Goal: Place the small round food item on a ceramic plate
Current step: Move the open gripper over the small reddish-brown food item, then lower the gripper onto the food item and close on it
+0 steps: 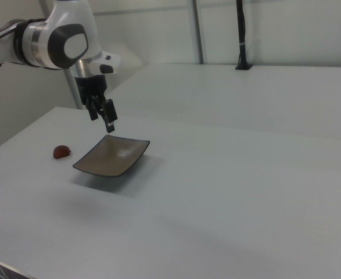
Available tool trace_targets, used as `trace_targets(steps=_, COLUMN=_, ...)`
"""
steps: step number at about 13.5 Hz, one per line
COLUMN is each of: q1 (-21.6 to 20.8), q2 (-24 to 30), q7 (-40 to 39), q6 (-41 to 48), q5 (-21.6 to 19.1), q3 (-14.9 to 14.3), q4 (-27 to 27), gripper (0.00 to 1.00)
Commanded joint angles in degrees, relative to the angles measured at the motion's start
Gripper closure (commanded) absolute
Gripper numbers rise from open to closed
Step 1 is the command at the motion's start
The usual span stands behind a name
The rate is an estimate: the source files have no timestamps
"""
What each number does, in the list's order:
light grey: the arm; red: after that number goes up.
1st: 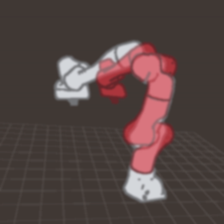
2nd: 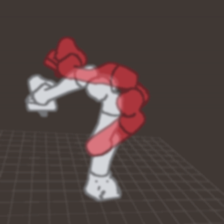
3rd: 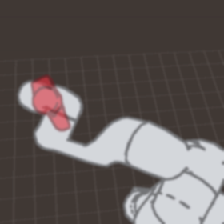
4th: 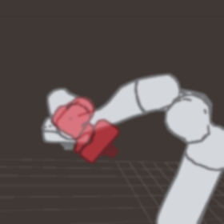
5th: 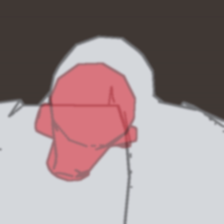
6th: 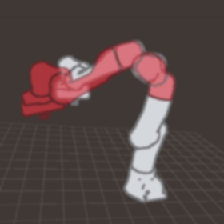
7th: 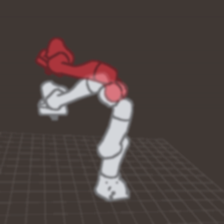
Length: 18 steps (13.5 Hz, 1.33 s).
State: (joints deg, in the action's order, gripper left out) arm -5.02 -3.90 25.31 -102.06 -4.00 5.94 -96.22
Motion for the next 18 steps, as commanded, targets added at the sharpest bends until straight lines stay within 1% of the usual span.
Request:
trace_targets(steps=1, q1=-4.72, q2=-4.35, q7=12.88, q6=-6.73, q5=-0.66, q3=2.57, q4=2.69, gripper=0.00)
trace_targets(steps=2, q1=-5.69, q2=-6.11, q7=17.36, q6=-8.58, q5=-0.75, q3=3.89, q4=4.01, gripper=0.00)
trace_targets(steps=4, q1=-8.15, q2=-8.83, q7=25.89, q6=-12.26, q5=-0.83, q3=5.56, q4=4.64, gripper=0.00)
trace_targets(steps=5, q1=-9.55, q2=-10.67, q7=29.67, q6=-14.55, q5=-0.83, q3=6.36, q4=5.86, gripper=0.00)
trace_targets(steps=7, q1=-13.24, q2=-16.55, q7=34.53, q6=-15.01, q5=-0.57, q3=6.63, q4=10.68, gripper=0.00)
trace_targets(steps=8, q1=-15.08, q2=-19.63, q7=35.41, q6=-15.53, q5=-0.05, q3=6.72, q4=13.14, gripper=0.00)
trace_targets(steps=9, q1=-15.54, q2=-22.18, q7=35.60, q6=-16.93, q5=-0.13, q3=6.89, q4=14.82, gripper=0.00)
trace_targets(steps=10, q1=-15.72, q2=-23.51, q7=35.95, q6=-18.16, q5=-0.22, q3=7.33, q4=15.62, gripper=0.00)
trace_targets(steps=11, q1=-16.59, q2=-25.00, q7=36.82, q6=-19.65, q5=0.04, q3=8.38, q4=16.23, gripper=0.00)
trace_targets(steps=13, q1=-18.69, q2=-28.69, q7=38.23, q6=-22.21, q5=0.13, q3=8.47, q4=18.60, gripper=0.00)
trace_targets(steps=15, q1=-19.67, q2=-31.51, q7=38.41, q6=-23.88, q5=0.13, q3=8.56, q4=19.75, gripper=0.00)
trace_targets(steps=18, q1=-21.51, q2=-37.57, q7=40.96, q6=-25.64, q5=0.92, q3=8.30, q4=25.80, gripper=0.00)
